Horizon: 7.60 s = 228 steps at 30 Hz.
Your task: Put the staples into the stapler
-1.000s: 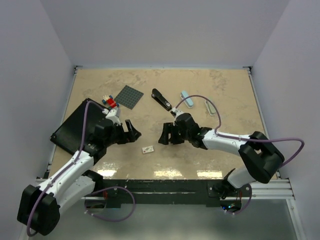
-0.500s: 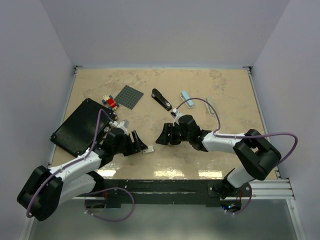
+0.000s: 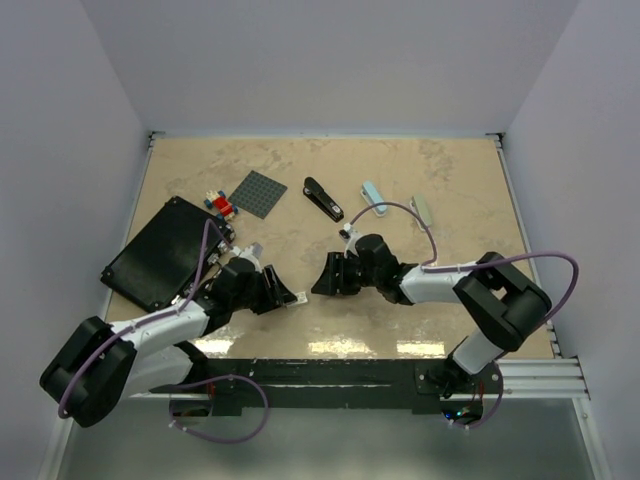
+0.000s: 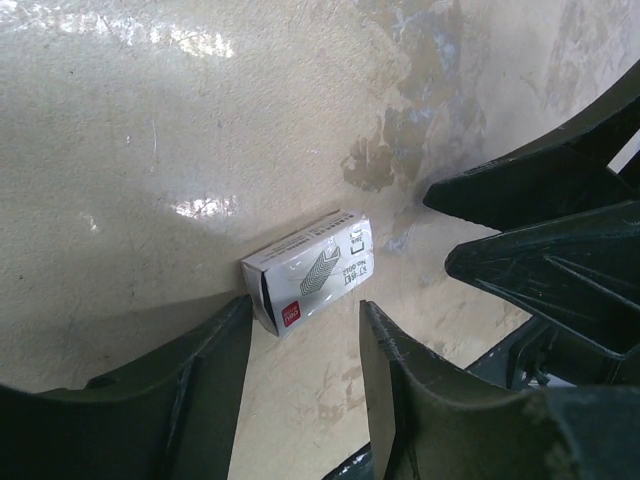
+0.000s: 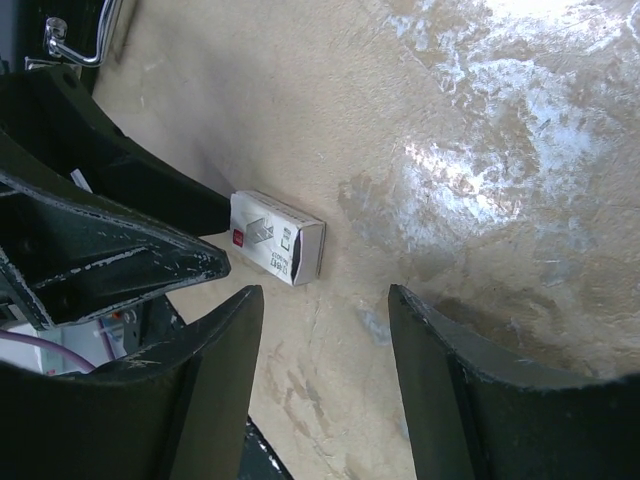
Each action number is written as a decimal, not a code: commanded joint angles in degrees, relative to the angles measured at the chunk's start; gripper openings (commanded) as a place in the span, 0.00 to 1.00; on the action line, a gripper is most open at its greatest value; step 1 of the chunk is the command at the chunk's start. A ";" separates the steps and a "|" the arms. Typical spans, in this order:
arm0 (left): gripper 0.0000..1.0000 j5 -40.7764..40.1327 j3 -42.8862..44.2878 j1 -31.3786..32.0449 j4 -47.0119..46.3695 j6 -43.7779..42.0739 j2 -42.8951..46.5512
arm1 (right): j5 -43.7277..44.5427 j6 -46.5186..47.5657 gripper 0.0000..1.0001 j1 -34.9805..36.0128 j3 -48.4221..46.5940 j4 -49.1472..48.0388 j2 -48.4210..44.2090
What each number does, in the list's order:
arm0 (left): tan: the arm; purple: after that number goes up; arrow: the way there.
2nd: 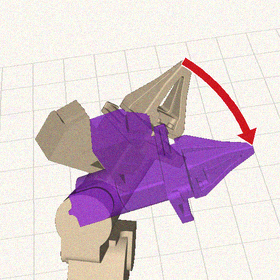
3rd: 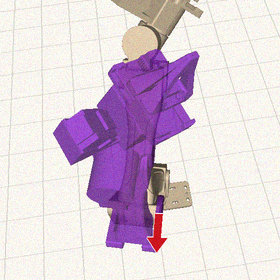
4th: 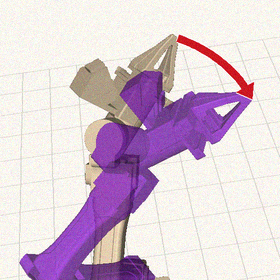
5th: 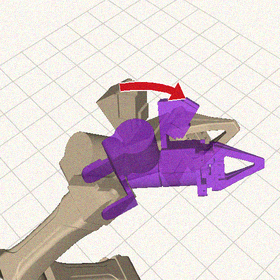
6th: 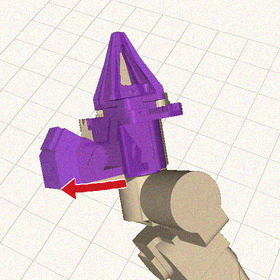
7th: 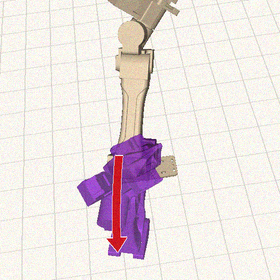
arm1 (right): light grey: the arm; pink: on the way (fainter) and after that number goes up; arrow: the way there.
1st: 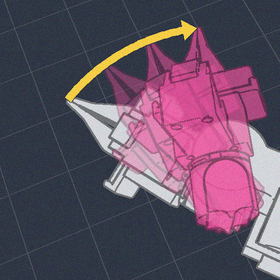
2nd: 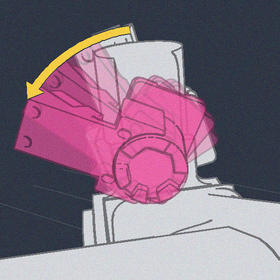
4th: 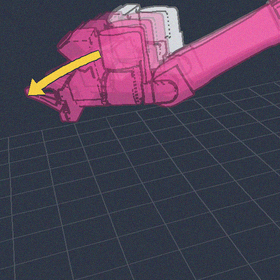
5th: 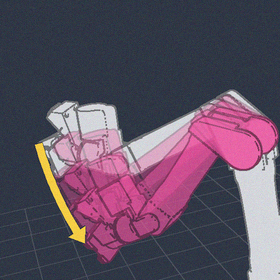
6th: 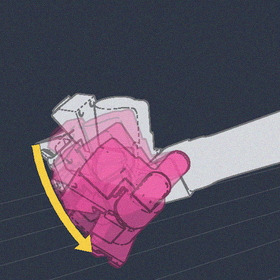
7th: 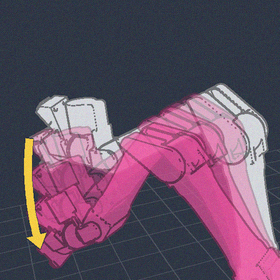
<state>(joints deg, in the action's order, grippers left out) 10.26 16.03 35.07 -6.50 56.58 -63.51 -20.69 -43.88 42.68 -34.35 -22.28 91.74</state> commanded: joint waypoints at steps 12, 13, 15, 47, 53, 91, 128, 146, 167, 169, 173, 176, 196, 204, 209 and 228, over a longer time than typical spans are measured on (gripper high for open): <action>0.37 -0.59 -1.00 0.61 -4.22 1.78 -1.97 | -3.22 -0.77 0.56 -0.14 0.33 -4.17 3.18; 0.35 -0.68 -1.00 0.61 -4.31 1.70 -2.06 | -3.39 -0.86 0.56 -0.14 0.33 -4.17 3.53; 0.33 -0.68 -1.00 0.61 -4.48 1.61 -2.50 | -3.57 -0.95 0.56 -0.14 0.16 -4.44 3.88; 0.05 -1.03 -1.18 0.61 -5.27 2.22 -2.85 | -3.57 0.55 0.33 -0.14 -2.21 -1.71 6.61; 0.02 -0.94 -1.27 0.61 -5.63 2.40 -2.76 | -3.04 0.46 0.32 -0.05 -2.92 -0.40 6.25; 0.00 -1.03 -2.23 0.61 -7.21 3.89 -2.50 | 2.76 0.20 0.24 2.68 -10.91 13.93 4.14; 0.00 -1.47 -3.72 0.61 -6.15 4.15 0.93 | 21.22 4.33 0.00 6.98 -24.80 42.06 6.96; 0.00 -5.69 -5.49 0.53 0.96 3.28 7.08 | 20.95 4.50 0.00 6.98 -21.90 42.23 5.38; 0.02 -13.86 -4.52 -4.39 9.58 2.22 12.70 | 23.32 7.75 0.02 8.65 -24.54 45.40 4.76; 0.04 -13.78 -4.17 -5.01 9.58 1.70 12.62 | 23.32 7.93 0.04 9.44 -25.41 45.75 5.55; 0.08 -13.87 -4.08 -5.36 8.79 1.43 12.18 | 23.32 7.84 0.05 10.58 -26.12 45.84 6.34; 0.13 -13.78 -3.82 -5.54 8.26 1.34 11.74 | 23.41 7.93 0.08 11.11 -26.73 46.19 6.61; 0.73 -18.60 4.53 -5.63 16.43 -5.41 16.48 | 32.64 22.05 0.67 6.46 -38.50 51.55 3.61; 0.96 -21.42 14.01 -5.63 22.67 -18.15 23.85 | 29.30 34.55 0.79 -3.47 -52.11 44.53 13.88; 1.00 -22.83 17.28 -5.63 24.87 -27.47 29.92 | 26.32 40.01 0.80 -7.51 -63.98 44.61 24.78; 1.00 -16.07 17.37 -5.63 22.50 -36.01 36.26 | 22.54 47.74 0.22 -9.10 -73.07 46.54 35.36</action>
<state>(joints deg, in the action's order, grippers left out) -8.91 32.25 29.65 19.03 23.75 -26.57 3.38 1.48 33.69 -112.09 25.56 133.49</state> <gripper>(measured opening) 0.997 0.294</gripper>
